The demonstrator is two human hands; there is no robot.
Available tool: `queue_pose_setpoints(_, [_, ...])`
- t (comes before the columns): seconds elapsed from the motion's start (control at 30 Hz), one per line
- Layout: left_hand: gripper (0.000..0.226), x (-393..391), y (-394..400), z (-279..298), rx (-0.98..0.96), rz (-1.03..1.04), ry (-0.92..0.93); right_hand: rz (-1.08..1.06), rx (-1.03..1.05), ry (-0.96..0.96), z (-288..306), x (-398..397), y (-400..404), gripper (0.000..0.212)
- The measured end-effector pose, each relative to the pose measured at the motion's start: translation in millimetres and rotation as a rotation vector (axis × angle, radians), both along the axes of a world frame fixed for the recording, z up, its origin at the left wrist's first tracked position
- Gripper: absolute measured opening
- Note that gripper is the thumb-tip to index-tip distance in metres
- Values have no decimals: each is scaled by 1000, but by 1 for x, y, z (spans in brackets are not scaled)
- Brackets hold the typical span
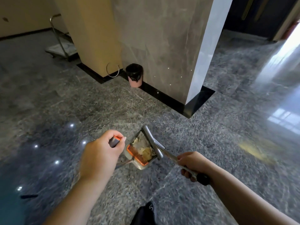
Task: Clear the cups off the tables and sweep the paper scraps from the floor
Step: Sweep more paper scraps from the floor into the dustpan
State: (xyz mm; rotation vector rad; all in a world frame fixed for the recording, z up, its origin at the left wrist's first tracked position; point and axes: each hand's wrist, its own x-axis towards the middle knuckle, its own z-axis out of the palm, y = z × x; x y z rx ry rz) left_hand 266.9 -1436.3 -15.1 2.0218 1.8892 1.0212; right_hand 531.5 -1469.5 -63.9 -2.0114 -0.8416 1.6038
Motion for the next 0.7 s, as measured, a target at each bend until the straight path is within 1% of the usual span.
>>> queue_pose_setpoints(0.17, [21, 12, 110, 9, -4, -35, -39, 10, 8, -34, 6, 10, 102, 33])
queue_pose_setpoints(0.33, [20, 31, 213, 17, 46, -89, -27, -36, 38, -9, 13, 26, 196, 30])
queue_pose_setpoints(0.47, [21, 51, 288, 14, 60, -53, -4, -22, 40, -6, 15, 44, 271, 31])
queue_pose_setpoints(0.7, [12, 91, 431, 10, 20, 31, -36, 104, 30, -26, 15, 87, 435, 30])
